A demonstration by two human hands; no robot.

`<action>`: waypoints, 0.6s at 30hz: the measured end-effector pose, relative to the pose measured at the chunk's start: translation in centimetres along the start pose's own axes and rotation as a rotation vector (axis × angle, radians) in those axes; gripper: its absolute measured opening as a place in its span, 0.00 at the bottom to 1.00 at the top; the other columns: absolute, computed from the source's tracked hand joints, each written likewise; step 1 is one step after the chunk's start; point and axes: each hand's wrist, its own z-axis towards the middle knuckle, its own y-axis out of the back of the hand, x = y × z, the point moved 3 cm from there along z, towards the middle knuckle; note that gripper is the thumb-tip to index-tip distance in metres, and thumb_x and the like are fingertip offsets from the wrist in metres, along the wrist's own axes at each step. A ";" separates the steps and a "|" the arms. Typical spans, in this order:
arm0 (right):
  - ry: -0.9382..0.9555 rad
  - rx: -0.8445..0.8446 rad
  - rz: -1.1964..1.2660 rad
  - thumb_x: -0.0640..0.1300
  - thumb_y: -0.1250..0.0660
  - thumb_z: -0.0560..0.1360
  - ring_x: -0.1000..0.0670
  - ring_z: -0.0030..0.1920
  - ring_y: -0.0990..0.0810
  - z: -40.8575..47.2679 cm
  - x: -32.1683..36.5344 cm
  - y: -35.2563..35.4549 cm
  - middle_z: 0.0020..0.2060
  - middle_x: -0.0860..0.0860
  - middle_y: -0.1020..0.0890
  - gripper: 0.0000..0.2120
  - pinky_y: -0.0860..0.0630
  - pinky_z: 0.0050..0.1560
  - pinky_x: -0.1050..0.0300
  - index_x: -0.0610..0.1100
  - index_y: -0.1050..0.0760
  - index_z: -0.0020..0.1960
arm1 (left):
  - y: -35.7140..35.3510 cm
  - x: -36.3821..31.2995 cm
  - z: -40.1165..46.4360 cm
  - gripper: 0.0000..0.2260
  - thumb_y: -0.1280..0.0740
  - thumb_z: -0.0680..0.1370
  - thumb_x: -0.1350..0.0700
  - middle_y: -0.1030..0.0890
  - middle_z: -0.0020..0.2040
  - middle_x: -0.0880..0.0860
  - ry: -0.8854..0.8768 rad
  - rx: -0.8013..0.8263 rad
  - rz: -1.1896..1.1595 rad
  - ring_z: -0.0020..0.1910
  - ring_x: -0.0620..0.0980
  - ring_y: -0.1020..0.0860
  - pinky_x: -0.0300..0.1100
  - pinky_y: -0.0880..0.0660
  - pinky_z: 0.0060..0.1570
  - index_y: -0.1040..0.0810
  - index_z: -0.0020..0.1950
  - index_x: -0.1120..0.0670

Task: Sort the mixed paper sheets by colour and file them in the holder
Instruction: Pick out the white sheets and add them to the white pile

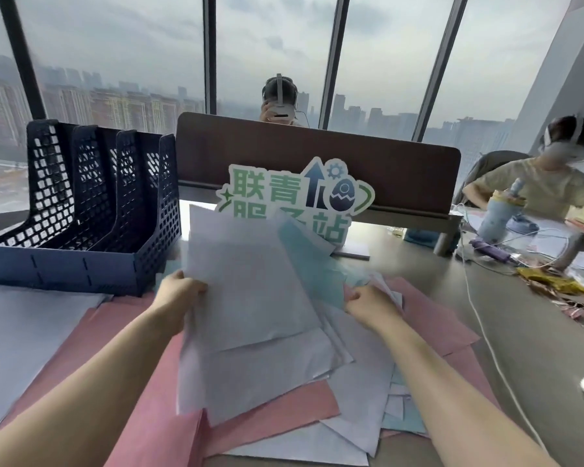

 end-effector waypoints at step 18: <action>0.086 -0.652 0.128 0.43 0.41 0.80 0.35 0.48 0.22 1.1 0.0 6.0 0.49 0.36 0.18 0.12 0.29 0.43 0.48 0.40 0.21 0.54 | 3.6 1.7 -0.7 0.13 0.38 0.74 0.73 0.18 0.47 0.62 0.116 0.022 0.021 0.44 0.62 0.20 0.50 0.22 0.48 0.23 0.55 0.63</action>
